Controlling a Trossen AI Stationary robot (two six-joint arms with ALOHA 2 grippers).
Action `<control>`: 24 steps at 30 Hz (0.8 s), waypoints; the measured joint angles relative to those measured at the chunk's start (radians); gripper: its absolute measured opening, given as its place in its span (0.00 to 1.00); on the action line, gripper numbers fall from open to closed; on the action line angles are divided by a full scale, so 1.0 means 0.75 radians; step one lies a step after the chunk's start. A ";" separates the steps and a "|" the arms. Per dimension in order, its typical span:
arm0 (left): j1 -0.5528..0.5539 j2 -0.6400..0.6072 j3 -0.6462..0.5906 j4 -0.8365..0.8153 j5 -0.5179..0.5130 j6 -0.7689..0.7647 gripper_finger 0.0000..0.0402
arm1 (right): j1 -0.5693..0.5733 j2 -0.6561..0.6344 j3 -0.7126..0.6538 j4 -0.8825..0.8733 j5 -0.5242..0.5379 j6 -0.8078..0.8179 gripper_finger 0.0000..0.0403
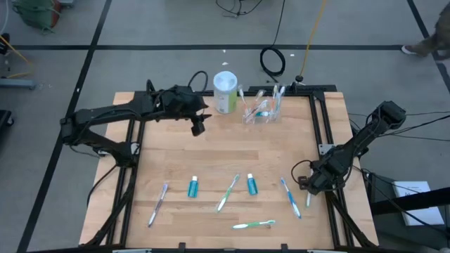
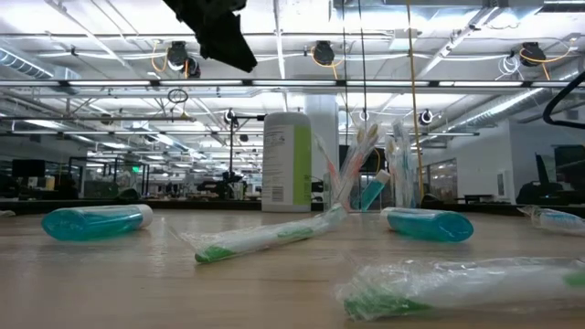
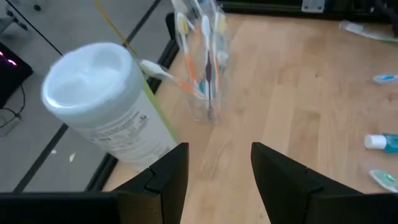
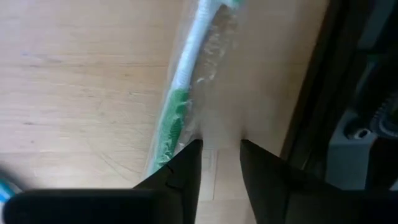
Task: Pick & Place toothbrushing station
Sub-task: Put the green toothbrush into the transparent organizer
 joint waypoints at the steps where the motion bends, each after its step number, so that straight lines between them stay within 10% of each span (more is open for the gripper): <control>1: 0.000 -0.012 0.000 -0.003 0.000 -0.002 0.44 | 0.000 -0.009 0.009 0.000 0.001 -0.022 0.24; 24: 0.085 -0.286 -0.001 -0.218 -0.015 -0.102 0.44 | 0.002 -0.118 0.152 -0.191 0.324 -0.094 0.28</control>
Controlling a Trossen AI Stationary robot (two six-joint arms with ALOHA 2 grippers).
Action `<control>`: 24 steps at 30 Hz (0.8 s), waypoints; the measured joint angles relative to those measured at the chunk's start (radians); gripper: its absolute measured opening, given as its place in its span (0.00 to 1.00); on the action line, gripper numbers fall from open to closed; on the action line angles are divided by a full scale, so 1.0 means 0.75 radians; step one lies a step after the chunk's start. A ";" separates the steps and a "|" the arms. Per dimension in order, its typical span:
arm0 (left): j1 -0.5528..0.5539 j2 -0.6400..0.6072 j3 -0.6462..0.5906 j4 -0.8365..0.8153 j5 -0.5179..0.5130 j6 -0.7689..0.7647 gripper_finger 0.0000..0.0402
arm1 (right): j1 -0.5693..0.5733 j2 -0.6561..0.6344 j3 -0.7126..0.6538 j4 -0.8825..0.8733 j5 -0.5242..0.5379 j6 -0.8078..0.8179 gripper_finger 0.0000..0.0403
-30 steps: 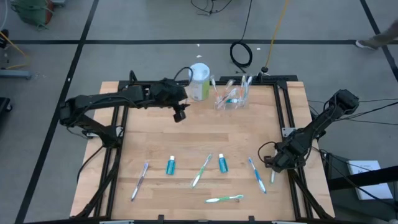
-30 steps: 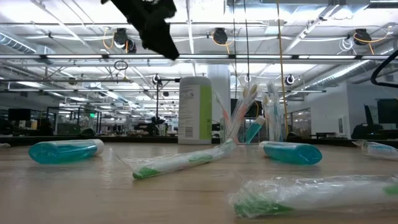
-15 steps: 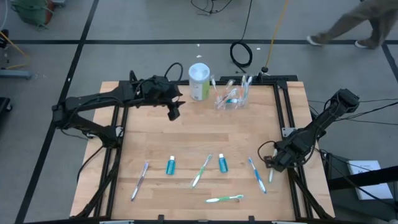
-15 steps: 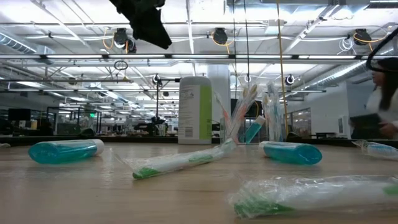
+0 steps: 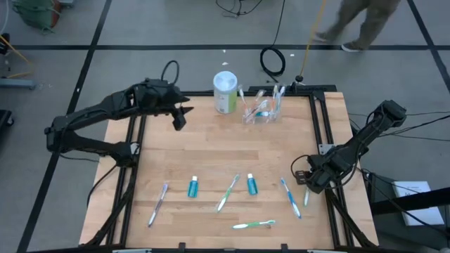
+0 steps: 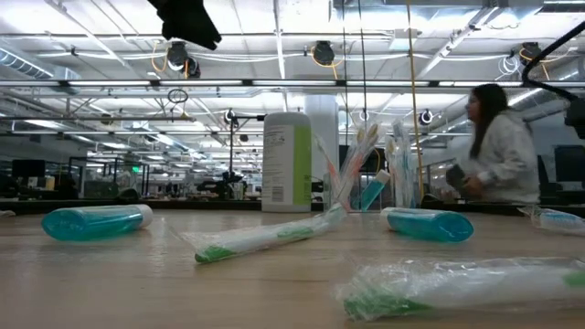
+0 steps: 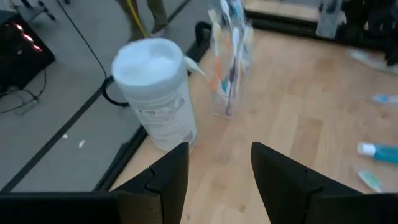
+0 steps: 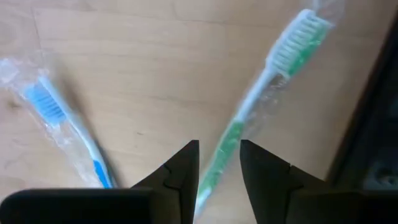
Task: Pick & Place toothbrushing station
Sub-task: Put the green toothbrush into the transparent organizer
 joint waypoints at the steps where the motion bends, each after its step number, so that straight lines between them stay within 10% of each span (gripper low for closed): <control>1: 0.002 -0.004 0.000 0.003 -0.001 -0.006 0.44 | 0.000 0.002 -0.009 0.010 0.012 0.005 0.28; 17: 0.002 0.051 -0.001 -0.008 -0.002 0.004 0.44 | 0.000 0.002 -0.231 0.323 0.072 -0.123 0.17; 24: 0.002 0.050 -0.001 0.009 -0.002 0.009 0.44 | -0.020 -0.012 -0.228 0.457 0.330 -0.282 0.02</control>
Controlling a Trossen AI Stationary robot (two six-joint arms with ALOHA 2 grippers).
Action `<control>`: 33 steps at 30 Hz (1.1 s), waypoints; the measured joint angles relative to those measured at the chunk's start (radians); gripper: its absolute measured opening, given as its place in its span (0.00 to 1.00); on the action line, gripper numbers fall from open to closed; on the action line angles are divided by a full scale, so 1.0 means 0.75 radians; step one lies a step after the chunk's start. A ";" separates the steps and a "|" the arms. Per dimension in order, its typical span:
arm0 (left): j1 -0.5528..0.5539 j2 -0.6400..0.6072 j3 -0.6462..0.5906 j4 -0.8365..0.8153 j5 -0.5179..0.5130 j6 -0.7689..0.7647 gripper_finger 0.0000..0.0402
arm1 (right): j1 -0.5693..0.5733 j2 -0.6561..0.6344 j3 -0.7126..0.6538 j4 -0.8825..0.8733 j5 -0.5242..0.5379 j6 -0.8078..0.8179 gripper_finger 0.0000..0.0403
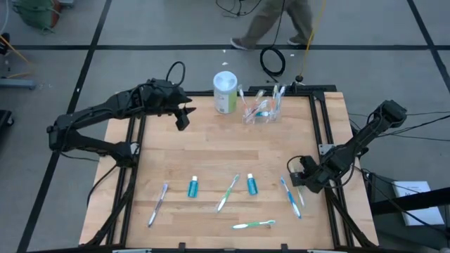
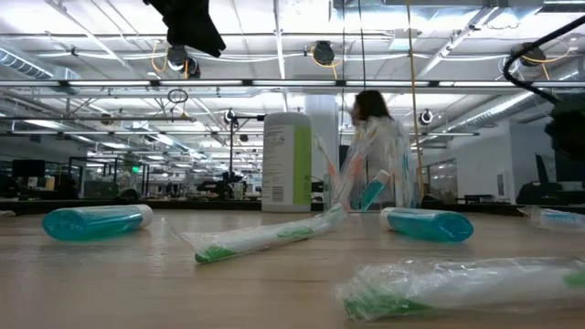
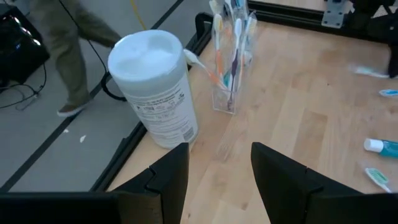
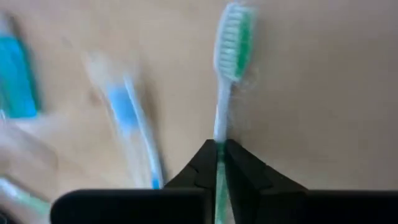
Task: Pick & Place toothbrushing station
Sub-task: Put the green toothbrush into the transparent organizer
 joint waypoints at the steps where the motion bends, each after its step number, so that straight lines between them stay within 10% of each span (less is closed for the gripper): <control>1: 0.000 0.000 0.000 0.004 0.000 0.000 0.44 | -0.011 -0.004 0.006 -0.013 0.061 -0.059 0.03; 12: 0.000 0.000 0.000 0.005 0.000 -0.004 0.44 | -0.330 -0.104 0.097 0.136 0.680 -0.872 0.00; 23: 0.000 0.000 0.000 0.005 -0.004 -0.004 0.44 | -0.751 -0.082 0.102 1.271 1.262 -2.555 0.00; 33: 0.000 0.000 0.000 0.005 -0.019 0.036 0.44 | -1.283 0.193 0.102 1.787 0.818 -2.865 0.00</control>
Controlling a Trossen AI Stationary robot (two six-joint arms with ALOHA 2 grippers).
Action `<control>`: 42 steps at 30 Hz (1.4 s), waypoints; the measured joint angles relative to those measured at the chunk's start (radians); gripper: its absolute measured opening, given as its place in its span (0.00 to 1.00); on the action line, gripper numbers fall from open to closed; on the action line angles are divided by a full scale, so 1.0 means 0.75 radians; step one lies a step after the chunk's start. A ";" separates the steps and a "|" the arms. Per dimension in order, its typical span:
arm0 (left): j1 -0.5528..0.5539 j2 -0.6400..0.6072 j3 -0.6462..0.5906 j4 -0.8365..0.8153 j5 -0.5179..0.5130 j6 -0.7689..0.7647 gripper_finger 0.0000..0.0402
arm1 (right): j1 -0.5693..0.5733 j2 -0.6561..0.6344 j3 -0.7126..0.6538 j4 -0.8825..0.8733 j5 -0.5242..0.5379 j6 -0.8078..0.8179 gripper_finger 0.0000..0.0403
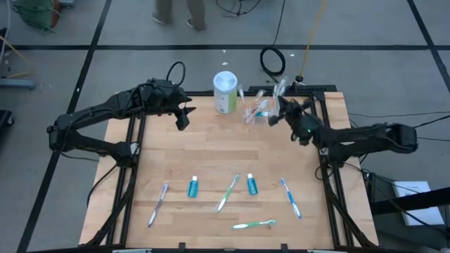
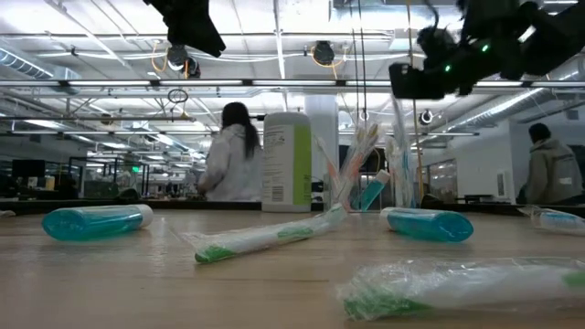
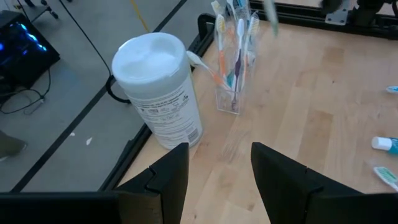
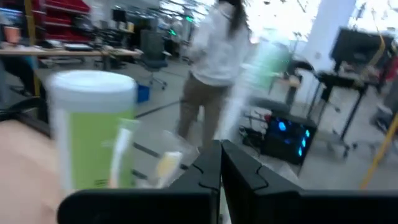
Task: Pick & Place toothbrushing station
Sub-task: Put the green toothbrush into the transparent organizer
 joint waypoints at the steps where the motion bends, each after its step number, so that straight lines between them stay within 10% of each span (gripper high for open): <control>1: 0.000 0.000 0.000 0.000 0.000 0.000 0.44 | -0.042 0.029 0.000 0.000 -0.029 0.040 0.00; 19: 0.000 0.000 0.001 -0.003 -0.001 0.028 0.44 | -0.263 0.333 0.000 0.255 -0.076 -0.053 0.00; 42: 0.000 0.000 0.001 -0.004 0.000 -0.019 0.44 | -0.065 0.408 -0.186 0.263 0.064 0.092 0.00</control>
